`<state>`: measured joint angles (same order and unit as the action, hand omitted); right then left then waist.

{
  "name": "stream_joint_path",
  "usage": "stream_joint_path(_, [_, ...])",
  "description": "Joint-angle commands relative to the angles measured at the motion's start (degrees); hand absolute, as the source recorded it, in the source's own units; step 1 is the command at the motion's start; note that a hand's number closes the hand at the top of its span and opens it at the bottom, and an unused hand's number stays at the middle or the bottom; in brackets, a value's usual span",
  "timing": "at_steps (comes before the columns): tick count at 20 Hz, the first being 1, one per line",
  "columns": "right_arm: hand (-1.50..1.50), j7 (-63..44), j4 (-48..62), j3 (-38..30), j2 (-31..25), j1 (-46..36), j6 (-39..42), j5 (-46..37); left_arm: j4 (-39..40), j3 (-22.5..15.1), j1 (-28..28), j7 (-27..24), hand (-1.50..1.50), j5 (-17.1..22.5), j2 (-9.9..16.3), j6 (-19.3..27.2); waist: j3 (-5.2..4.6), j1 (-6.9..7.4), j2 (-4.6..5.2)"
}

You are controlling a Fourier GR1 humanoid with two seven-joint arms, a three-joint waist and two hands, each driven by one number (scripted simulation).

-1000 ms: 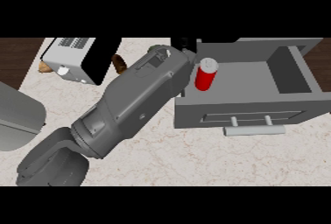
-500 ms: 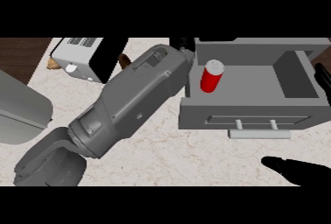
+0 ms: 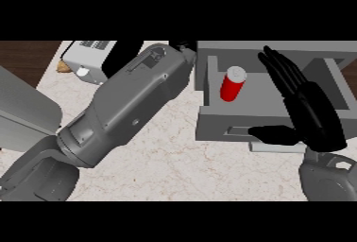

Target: Pick up the can, place it into the drawer and close the drawer

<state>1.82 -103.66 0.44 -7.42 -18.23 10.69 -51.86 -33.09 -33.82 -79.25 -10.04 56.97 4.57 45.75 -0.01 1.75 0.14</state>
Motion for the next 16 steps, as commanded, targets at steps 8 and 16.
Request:
stream_joint_path(8, [-1.5,3.3,31.8,0.5,-1.6,-16.0,-11.3,-12.4,-7.5,-0.7,4.7,4.7,-1.5,-3.9,6.2,1.6,0.03,0.57,-0.01])
stream_joint_path(16, [-1.5,6.8,52.0,-1.8,-2.4,-20.7,-25.0,-17.5,-15.3,-0.1,7.9,9.4,-1.5,-5.8,12.4,2.3,0.07,0.64,0.01])
